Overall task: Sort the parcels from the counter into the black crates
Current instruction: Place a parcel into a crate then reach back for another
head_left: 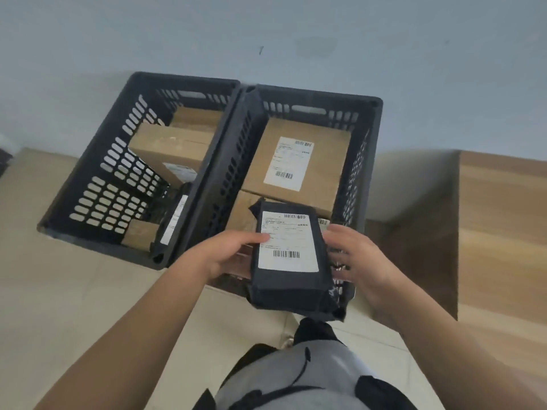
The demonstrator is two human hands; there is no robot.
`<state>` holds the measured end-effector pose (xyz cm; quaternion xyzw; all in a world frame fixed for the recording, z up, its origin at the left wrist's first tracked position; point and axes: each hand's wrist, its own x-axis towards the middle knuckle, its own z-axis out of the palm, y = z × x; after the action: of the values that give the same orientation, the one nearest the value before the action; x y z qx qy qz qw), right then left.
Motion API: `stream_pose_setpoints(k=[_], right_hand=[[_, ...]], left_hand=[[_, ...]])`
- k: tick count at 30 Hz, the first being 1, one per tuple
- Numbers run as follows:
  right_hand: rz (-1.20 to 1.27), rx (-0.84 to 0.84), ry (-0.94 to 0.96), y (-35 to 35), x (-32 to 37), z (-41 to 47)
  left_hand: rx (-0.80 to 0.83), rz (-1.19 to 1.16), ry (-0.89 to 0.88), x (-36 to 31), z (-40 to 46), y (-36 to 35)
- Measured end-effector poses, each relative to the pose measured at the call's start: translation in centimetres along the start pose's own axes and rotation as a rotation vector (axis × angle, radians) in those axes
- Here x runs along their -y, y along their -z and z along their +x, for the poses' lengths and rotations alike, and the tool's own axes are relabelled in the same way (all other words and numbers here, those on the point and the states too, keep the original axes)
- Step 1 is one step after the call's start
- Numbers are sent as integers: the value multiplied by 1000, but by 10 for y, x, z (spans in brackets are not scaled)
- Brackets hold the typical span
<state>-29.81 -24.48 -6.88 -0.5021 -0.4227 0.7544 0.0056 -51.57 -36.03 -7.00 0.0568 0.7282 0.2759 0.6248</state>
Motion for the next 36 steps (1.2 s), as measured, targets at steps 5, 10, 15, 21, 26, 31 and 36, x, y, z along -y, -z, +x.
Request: stream_pose_setpoints(k=[5,10,15,21,26,31,36], right_hand=[[2,-79,-8,-23,-2,7],[-38,-189,-23,-37,-15,21],[-98,-348,-38,-59,-27,31],[-175,-498,-90,-76,-43,48],[-278,-587,-126,-86,-48,58],[-337,-613,-148,-90,-50,63],[-247,-610,-82,-87,-49,57]], left_hand=[[26,44,-13,-12,41,-4],[168,14,-56,-4,72,-5],[284,99,-58,-10,73,-5],[334,157,-109,2,89,-6],[360,185,-144,9,93,-3],[367,173,-138,10,85,-1],[358,125,-137,7,83,-1]])
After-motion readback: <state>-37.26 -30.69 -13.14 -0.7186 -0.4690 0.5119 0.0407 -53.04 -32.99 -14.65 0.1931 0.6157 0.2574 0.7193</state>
